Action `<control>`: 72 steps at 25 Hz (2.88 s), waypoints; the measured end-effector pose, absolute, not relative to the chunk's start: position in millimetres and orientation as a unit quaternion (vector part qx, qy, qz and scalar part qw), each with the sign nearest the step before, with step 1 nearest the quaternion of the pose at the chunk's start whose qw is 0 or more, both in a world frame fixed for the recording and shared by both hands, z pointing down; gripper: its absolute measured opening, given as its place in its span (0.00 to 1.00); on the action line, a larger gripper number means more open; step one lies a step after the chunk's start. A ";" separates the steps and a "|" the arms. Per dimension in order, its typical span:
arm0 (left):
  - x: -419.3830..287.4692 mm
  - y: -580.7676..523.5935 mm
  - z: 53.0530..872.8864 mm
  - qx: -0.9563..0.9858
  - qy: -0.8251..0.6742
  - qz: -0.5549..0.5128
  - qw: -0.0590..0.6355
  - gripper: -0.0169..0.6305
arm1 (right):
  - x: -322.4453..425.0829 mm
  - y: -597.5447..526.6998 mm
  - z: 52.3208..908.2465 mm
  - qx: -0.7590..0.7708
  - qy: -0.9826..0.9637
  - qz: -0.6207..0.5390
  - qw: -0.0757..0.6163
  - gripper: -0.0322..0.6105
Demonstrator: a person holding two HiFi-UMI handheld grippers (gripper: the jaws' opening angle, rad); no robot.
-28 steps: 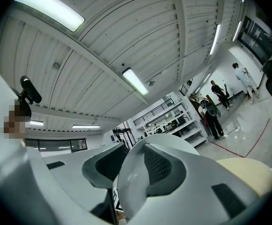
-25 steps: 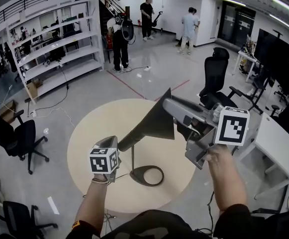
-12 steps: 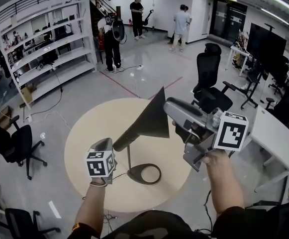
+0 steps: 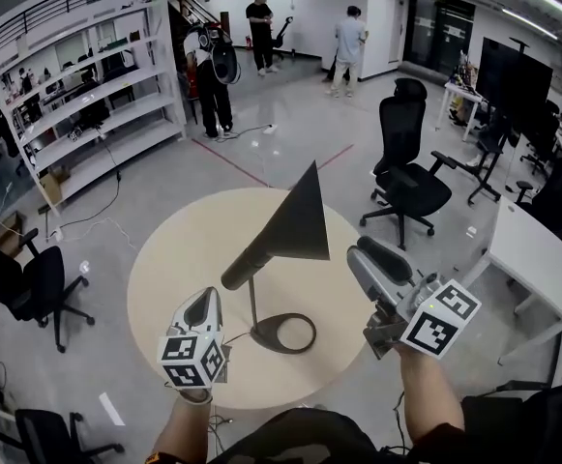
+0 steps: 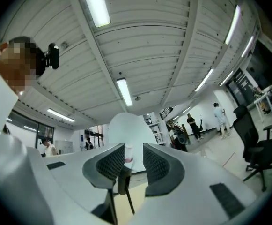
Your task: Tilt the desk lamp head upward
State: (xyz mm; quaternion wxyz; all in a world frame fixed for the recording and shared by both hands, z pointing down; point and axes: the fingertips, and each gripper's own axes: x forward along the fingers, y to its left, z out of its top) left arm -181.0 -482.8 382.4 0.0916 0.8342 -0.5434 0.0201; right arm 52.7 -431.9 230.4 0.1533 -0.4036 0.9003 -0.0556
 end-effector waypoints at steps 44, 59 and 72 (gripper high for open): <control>-129.3 -224.9 533.2 0.873 -0.448 0.082 0.175 0.09 | -1.8 -219.7 495.2 -0.596 0.792 -0.098 -0.086 0.07; 9.0 -15.8 523.7 0.831 -0.526 0.098 0.151 0.09 | 134.6 -27.9 495.7 -0.541 0.835 -0.072 -0.068 0.07; 11.0 53.1 519.3 0.829 -0.539 0.102 0.114 0.09 | 130.4 32.0 504.2 -0.519 0.850 -0.072 -0.051 0.07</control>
